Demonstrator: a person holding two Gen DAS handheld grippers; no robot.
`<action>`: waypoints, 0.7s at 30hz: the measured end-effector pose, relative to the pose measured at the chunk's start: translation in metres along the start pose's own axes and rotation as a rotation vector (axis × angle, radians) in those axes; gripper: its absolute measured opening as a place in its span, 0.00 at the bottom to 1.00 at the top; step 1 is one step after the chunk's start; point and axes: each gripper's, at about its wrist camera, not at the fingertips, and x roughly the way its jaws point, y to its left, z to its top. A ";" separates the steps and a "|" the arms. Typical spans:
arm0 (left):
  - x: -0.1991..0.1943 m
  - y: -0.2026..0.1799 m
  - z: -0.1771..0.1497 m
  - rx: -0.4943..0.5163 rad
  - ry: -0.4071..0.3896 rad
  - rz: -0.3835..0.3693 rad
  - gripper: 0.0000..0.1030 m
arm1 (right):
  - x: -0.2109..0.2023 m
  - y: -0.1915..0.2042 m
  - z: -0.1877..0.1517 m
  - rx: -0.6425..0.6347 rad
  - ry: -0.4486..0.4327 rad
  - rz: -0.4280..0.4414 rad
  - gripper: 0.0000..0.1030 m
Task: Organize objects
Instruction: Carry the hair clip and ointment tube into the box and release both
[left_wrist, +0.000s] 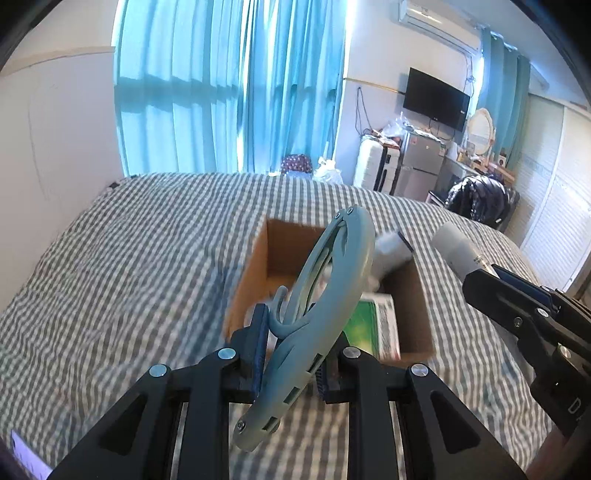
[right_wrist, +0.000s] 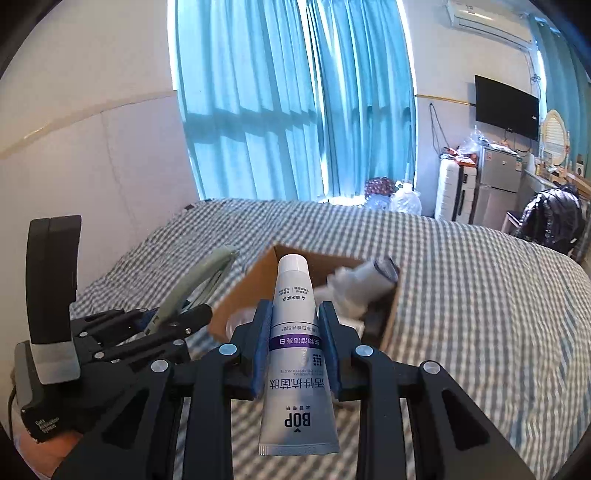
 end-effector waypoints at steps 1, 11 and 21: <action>0.008 0.000 0.007 0.008 -0.005 0.003 0.21 | 0.009 -0.002 0.006 0.007 0.001 0.009 0.25; 0.097 0.005 0.031 0.056 0.027 0.023 0.21 | 0.121 -0.020 0.041 0.071 0.045 0.044 0.25; 0.144 0.010 0.018 0.052 0.107 -0.007 0.21 | 0.191 -0.043 0.031 0.130 0.127 0.030 0.25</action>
